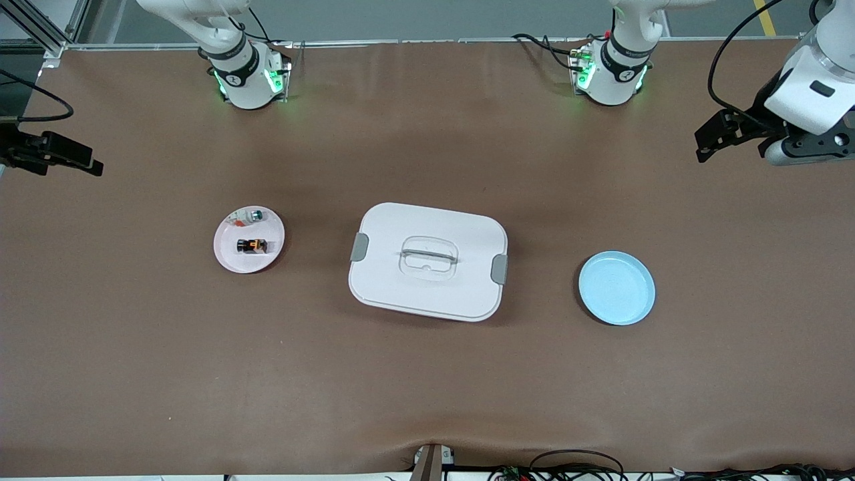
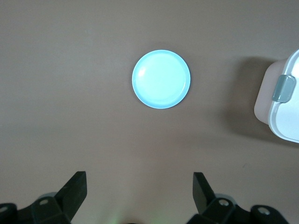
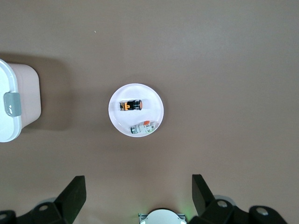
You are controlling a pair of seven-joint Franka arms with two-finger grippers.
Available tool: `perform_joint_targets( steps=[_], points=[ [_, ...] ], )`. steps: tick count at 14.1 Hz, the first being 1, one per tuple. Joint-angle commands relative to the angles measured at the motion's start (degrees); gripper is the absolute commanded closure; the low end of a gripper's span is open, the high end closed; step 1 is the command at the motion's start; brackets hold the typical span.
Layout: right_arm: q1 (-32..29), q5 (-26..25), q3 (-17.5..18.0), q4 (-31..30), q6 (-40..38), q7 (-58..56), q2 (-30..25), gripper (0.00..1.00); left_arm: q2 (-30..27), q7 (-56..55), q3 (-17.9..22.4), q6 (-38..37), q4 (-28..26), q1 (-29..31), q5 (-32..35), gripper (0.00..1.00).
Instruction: Transfer orange switch to right arm and place
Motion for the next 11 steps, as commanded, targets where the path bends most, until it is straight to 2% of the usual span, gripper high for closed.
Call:
perform_joint_targets(
  steps=[1,6,9,11],
  points=[
    [-0.4,-0.5,0.7,-4.0,2.1,1.1,-3.6,0.00,-1.1,1.4,0.0,0.7,-1.1,0.4,-1.0,0.00],
    [-0.6,-1.1,0.6,-6.2,4.7,1.2,-6.1,0.00,0.1,2.0,0.6,0.7,0.9,0.5,-0.9,0.00],
    [-0.9,-1.0,0.5,-13.1,9.1,1.3,-10.5,0.00,0.8,4.4,0.8,0.7,1.6,0.5,-0.9,0.00],
    [-0.9,-1.0,0.5,-14.0,8.6,1.3,-11.2,0.00,0.9,4.6,0.8,0.7,1.6,0.6,-1.0,0.00]
  ],
)
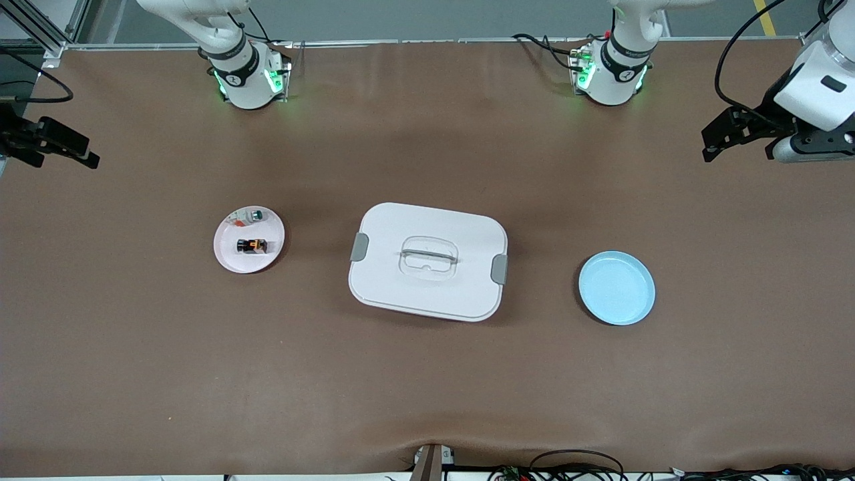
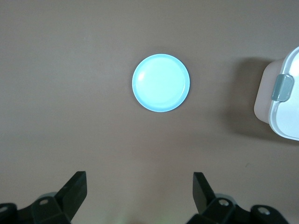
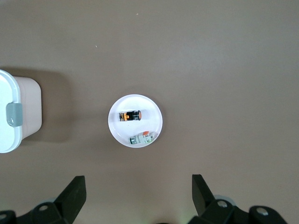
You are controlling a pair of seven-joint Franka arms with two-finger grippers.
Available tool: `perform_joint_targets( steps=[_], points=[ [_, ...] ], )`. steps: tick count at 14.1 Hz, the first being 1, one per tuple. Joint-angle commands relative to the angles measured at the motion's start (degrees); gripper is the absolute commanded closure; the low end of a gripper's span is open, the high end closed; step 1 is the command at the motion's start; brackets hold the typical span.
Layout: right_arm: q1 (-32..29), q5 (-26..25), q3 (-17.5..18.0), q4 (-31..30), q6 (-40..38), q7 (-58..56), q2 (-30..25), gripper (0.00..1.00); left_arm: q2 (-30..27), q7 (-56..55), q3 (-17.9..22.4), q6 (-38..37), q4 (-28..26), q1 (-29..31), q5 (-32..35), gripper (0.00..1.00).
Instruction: Transfer orange switch to right arm and place
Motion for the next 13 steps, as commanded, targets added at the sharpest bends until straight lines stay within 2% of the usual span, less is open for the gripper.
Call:
perform_joint_targets(
  steps=[1,13],
  points=[
    [-0.9,-0.5,0.6,-4.0,0.7,0.8,-3.4,0.00,0.6,1.4,0.1,0.0,1.3,0.9,-0.9,0.00],
    [-1.4,-1.3,0.6,-4.0,0.1,0.7,-3.9,0.00,0.6,1.8,0.2,-0.2,2.0,1.8,-2.1,0.00]
  ],
)
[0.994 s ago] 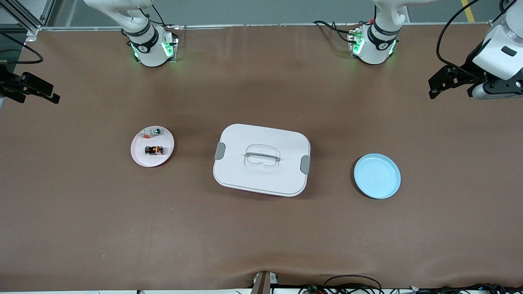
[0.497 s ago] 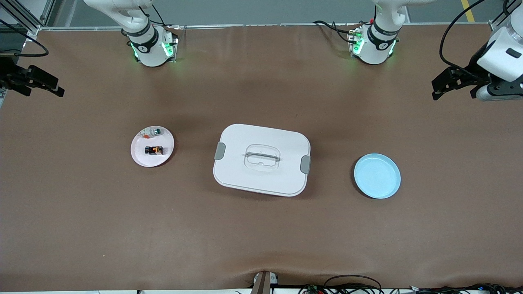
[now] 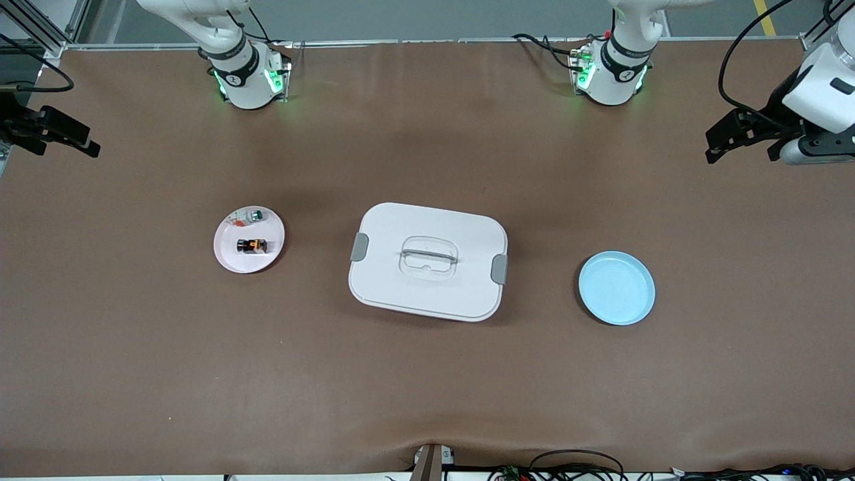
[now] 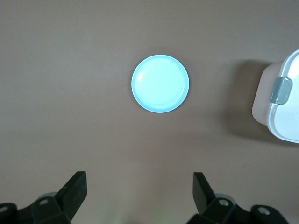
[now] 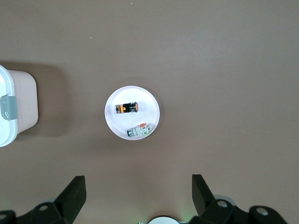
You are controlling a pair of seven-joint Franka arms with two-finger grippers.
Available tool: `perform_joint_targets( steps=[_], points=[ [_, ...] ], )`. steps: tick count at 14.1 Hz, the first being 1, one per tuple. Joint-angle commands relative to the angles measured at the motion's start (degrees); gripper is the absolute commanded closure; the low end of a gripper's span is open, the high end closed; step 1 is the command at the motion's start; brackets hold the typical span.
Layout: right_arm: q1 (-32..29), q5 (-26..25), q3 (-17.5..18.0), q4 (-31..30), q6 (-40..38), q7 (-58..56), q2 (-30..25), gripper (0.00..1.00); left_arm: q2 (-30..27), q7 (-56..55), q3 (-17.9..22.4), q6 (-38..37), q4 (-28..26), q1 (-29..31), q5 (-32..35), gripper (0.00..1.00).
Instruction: Transfer orange switch to right arm and place
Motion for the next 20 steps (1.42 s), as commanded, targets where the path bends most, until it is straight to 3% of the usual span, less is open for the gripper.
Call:
perform_joint_targets(
  steps=[1,20],
  points=[
    [-0.8,-1.0,0.9,-1.4,0.6,0.6,-1.7,0.00,0.6,1.7,0.1,-0.4,1.7,0.6,-1.0,0.00],
    [0.2,-3.9,1.4,-1.3,3.2,0.3,-2.8,0.00,1.0,1.7,-0.6,-1.1,2.7,0.0,-0.7,0.00]
  ],
)
